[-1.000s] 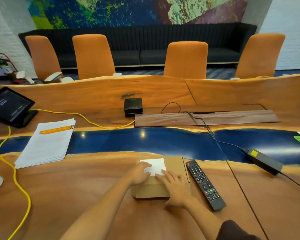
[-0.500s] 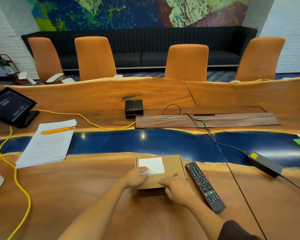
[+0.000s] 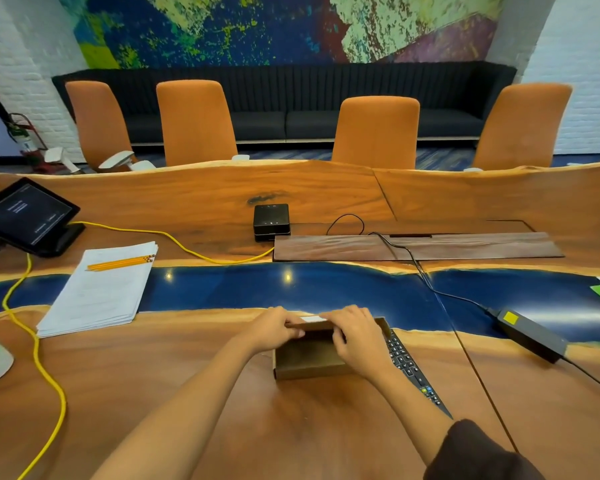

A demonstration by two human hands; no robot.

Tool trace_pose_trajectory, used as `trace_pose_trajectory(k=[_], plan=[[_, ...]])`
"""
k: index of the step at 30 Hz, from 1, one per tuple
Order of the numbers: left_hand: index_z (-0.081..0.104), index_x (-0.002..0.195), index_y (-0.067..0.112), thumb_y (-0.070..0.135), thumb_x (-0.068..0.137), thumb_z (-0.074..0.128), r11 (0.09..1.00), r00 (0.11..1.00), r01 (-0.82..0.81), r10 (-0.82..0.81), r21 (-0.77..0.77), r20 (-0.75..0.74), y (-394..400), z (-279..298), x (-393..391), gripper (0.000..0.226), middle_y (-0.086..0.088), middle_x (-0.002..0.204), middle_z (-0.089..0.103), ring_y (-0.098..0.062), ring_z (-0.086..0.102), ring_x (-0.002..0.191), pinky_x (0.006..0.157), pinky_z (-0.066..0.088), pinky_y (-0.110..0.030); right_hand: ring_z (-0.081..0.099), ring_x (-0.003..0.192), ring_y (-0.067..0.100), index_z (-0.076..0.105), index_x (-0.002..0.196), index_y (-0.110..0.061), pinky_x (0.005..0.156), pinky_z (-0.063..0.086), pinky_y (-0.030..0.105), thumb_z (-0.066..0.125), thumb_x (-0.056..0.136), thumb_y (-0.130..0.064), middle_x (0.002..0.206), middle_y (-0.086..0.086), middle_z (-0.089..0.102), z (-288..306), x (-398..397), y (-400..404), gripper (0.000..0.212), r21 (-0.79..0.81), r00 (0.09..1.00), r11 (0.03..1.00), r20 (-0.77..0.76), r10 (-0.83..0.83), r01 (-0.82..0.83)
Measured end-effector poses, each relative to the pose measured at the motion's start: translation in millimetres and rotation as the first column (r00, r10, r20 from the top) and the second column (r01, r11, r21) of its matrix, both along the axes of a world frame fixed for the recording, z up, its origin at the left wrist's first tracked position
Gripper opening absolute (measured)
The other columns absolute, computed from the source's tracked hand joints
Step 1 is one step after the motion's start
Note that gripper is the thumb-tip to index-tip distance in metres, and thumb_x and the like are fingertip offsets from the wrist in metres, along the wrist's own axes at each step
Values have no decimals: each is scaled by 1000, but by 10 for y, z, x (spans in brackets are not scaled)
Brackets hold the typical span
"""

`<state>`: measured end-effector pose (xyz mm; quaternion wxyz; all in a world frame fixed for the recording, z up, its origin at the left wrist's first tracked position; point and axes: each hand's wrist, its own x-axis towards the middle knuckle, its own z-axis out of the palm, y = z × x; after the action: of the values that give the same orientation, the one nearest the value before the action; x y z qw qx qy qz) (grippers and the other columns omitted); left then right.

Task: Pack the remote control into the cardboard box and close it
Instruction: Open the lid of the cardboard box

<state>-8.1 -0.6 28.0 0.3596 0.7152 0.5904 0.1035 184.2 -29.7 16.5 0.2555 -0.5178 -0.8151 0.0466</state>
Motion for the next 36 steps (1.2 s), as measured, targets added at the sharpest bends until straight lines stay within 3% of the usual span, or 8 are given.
trace_pose_trajectory(k=[3, 6, 9, 14, 17, 21, 27, 36], plan=[[72, 109, 25, 23, 90, 58, 998, 999, -31, 30, 56, 26, 69, 110, -7, 23, 5, 102, 72, -12, 61, 94, 80, 49, -25, 52, 100, 12, 61, 105, -17, 91, 39, 23, 73, 71, -9, 101, 1, 68, -22, -16, -52, 37, 241, 994, 966, -81, -79, 96], [72, 109, 26, 24, 88, 61, 993, 995, -84, 79, 88, 54, 146, 184, -22, 23, 5, 106, 73, -13, 63, 99, 89, 52, -33, 49, 89, 13, 59, 94, -15, 84, 33, 27, 74, 68, -8, 89, 2, 65, -112, -15, -102, 31, 303, 995, 949, -81, -61, 83], [70, 112, 28, 27, 88, 61, 985, 995, -95, 99, 143, -24, 219, 234, -21, 25, 7, 112, 71, -12, 62, 100, 86, 49, -30, 58, 82, 17, 62, 95, -19, 77, 33, 26, 71, 70, -11, 89, -3, 62, -241, 13, -161, 29, 125, 995, 992, 97, 10, -22], [56, 127, 35, 20, 95, 50, 868, 940, 56, 121, 493, -319, 260, 267, -5, 36, 8, 121, 66, -17, 56, 111, 97, 42, -31, 44, 121, 17, 45, 133, -22, 100, 28, 29, 38, 92, -15, 132, -3, 52, -568, 70, -189, 43, -280, 950, 960, 299, 87, 1], [31, 144, 34, 7, 92, 53, 755, 862, 305, 41, 580, -506, 290, 229, -2, 63, 2, 135, 54, -19, 51, 119, 109, 32, -32, 47, 120, 18, 49, 132, -22, 99, 29, 30, 33, 94, -10, 131, 0, 57, -641, 80, -224, 43, -336, 946, 942, 307, 100, 9], [5, 151, 22, 3, 87, 58, 652, 687, 548, 7, 524, -727, 272, 135, -30, 85, -9, 150, 34, -27, 37, 134, 116, 22, -41, 51, 117, 20, 52, 130, -23, 97, 32, 32, 34, 93, -5, 126, 1, 61, -679, 99, -227, 44, -340, 956, 940, 285, 75, 27], [-13, 149, 13, 10, 96, 37, 735, 542, 516, 117, 440, -832, 303, 30, -5, 73, -11, 160, 3, -30, 12, 146, 120, 3, -45, 55, 108, 21, 62, 109, -21, 90, 35, 30, 40, 89, -2, 112, 2, 67, -663, 69, -207, 35, -394, 958, 919, 273, 83, 33], [-25, 141, 8, 17, 95, 32, 806, 537, 389, 196, 447, -821, 231, -100, 122, 74, -11, 158, -21, -26, -17, 146, 115, -14, -42, 58, 106, 25, 65, 105, -20, 87, 49, 36, 42, 91, -9, 113, 6, 64, -557, 90, -219, 29, -521, 968, 851, 238, 76, 61]])
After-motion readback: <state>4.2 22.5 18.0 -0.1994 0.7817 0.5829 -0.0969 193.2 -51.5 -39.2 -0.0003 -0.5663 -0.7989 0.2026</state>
